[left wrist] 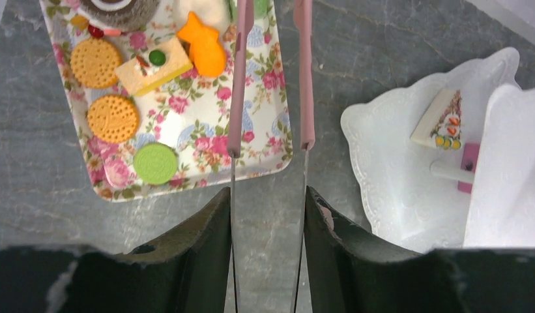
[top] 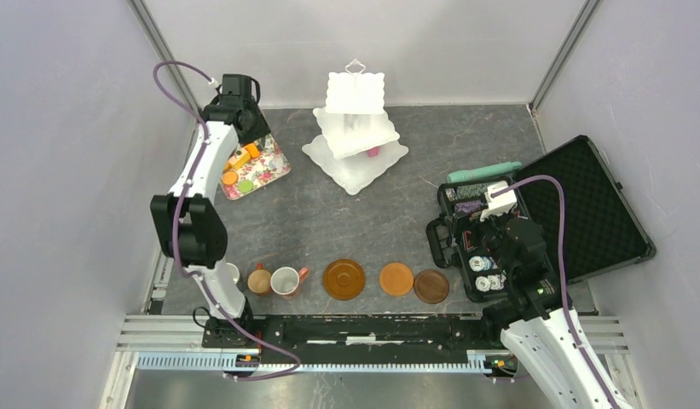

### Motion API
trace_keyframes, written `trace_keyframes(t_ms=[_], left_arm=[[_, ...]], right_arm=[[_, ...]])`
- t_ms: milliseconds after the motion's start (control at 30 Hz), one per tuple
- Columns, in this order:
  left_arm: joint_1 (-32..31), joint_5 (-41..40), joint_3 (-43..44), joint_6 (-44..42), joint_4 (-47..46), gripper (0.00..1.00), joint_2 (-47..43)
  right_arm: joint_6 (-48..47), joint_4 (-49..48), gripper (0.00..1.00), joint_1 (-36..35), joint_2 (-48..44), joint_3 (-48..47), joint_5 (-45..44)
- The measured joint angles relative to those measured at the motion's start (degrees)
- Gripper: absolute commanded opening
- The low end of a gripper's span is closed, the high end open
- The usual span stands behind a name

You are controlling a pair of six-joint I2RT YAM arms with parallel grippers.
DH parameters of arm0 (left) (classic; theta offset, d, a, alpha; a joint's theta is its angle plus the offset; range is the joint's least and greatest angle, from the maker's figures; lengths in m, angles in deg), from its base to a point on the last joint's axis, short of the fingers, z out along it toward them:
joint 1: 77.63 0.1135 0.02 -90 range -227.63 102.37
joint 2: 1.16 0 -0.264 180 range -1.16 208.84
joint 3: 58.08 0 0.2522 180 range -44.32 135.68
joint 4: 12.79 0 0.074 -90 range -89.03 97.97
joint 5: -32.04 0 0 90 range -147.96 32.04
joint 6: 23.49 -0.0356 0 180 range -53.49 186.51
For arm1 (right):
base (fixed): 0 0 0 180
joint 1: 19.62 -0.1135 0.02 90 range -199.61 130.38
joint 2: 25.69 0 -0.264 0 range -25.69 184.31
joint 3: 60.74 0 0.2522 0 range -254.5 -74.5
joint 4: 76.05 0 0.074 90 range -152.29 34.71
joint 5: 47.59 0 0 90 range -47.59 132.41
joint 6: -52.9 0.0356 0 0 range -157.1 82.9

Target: Serve the afternoon tea

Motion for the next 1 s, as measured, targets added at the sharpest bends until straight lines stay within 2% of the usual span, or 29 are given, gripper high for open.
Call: trace_keyframes(t_ms=[133,367,867,1000], left_arm=[[0.22,-0.42,4.74,0.0,0.09,0.47,5.44],[0.26,-0.44,7.63,0.0,0.2,0.5,10.1],[1.6,-0.48,9.18,-0.07,0.24,0.52,12.22],[1.88,-0.5,9.29,-0.07,0.2,0.56,12.52]], right_arm=[[0.02,-0.22,0.98,0.0,0.22,0.09,0.02],[0.02,-0.46,0.98,0.0,0.72,0.11,0.04],[0.04,-0.85,0.98,0.0,0.83,0.85,0.0],[0.04,-0.87,0.98,0.0,0.83,0.85,0.0]])
